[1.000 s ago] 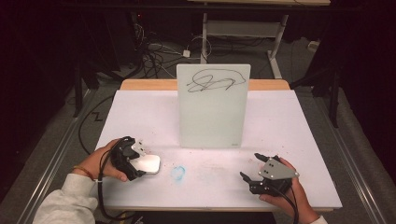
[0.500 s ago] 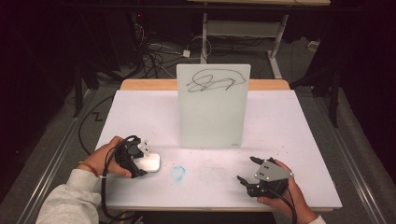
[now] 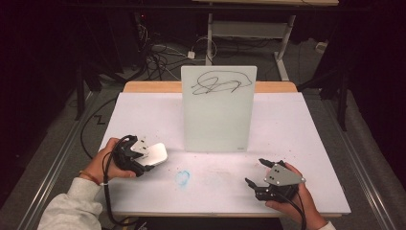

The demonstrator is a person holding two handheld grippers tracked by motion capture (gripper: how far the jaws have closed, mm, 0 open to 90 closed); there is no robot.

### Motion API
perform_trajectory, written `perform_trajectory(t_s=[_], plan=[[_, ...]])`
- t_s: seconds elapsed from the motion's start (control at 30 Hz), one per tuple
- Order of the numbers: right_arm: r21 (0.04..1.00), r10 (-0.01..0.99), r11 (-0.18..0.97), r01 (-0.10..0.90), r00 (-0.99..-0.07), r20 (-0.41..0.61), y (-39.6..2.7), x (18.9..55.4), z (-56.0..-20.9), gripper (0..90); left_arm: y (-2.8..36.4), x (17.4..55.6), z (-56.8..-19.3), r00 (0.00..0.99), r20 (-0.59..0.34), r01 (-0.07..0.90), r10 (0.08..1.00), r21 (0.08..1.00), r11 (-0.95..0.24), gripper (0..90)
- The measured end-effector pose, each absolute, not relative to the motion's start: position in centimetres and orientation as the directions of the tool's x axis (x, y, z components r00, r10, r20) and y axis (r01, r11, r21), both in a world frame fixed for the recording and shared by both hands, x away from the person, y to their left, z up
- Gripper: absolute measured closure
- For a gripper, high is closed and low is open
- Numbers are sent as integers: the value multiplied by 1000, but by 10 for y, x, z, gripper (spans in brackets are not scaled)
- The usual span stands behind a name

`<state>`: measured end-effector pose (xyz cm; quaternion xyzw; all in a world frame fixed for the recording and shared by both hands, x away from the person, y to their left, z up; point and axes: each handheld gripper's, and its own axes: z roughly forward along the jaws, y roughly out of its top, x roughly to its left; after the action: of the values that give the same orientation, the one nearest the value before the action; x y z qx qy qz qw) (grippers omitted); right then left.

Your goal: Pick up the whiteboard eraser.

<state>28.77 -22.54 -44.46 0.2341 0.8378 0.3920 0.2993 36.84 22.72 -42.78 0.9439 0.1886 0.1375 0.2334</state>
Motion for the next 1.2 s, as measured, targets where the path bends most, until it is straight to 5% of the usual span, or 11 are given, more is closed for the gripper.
perform_trajectory(t_s=[0.57, 1.2], plan=[[822, 670, 554, 133, -657, -345, -235, 288, -438, 249, 209, 346, -410, 775, 236, 290, 586, 691, -662, 290], [828, 687, 546, 124, -633, -358, -236, 288, -436, 246, 197, 335, -402, 702, 263, 273, 662, 759, -591, 291]])
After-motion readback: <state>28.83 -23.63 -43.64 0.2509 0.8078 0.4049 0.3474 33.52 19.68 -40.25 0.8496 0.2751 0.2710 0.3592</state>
